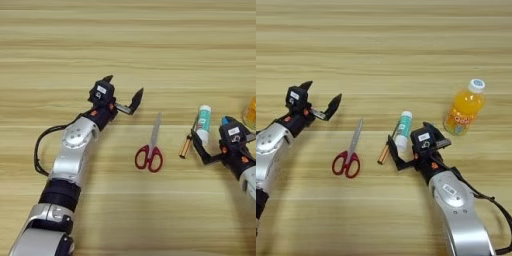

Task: Move the objects on the table

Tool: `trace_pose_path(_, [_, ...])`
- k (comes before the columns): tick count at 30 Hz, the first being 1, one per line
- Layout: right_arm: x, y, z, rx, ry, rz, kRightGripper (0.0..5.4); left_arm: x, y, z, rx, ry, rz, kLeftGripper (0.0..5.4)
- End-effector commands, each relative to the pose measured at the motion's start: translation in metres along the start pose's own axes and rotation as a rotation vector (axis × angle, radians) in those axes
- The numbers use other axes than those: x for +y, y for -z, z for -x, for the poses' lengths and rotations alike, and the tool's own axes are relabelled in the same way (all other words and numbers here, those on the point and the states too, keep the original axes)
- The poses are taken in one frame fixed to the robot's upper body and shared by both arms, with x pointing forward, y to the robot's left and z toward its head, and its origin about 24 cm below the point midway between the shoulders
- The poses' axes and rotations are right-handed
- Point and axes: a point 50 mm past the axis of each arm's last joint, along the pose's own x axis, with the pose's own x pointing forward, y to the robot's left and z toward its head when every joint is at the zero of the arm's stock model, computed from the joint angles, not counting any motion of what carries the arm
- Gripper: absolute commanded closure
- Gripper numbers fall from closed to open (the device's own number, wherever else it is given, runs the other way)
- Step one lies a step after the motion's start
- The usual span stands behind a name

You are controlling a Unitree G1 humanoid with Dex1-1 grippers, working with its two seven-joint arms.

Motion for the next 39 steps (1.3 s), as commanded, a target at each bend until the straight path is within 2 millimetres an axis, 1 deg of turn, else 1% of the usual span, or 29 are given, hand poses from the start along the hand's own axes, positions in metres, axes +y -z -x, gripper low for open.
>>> trace_pose_path(1, [0.0, 0.004, -0.006, 0.008, -0.014, 0.01, 0.03, 0.014, -0.004, -0.004, -0.007, -0.097, 0.012, 0.0])
trace_pose_path(9, [-0.003, 0.011, -0.01, 0.032, 0.001, -0.001, 0.03, 0.013, -0.003, -0.004, -0.009, -0.092, 0.013, 0.0])
trace_pose_path(39, [-0.008, 0.025, -0.015, 0.093, 0.044, -0.016, 0.03, 0.014, -0.002, -0.004, -0.005, -0.085, 0.017, 0.0])
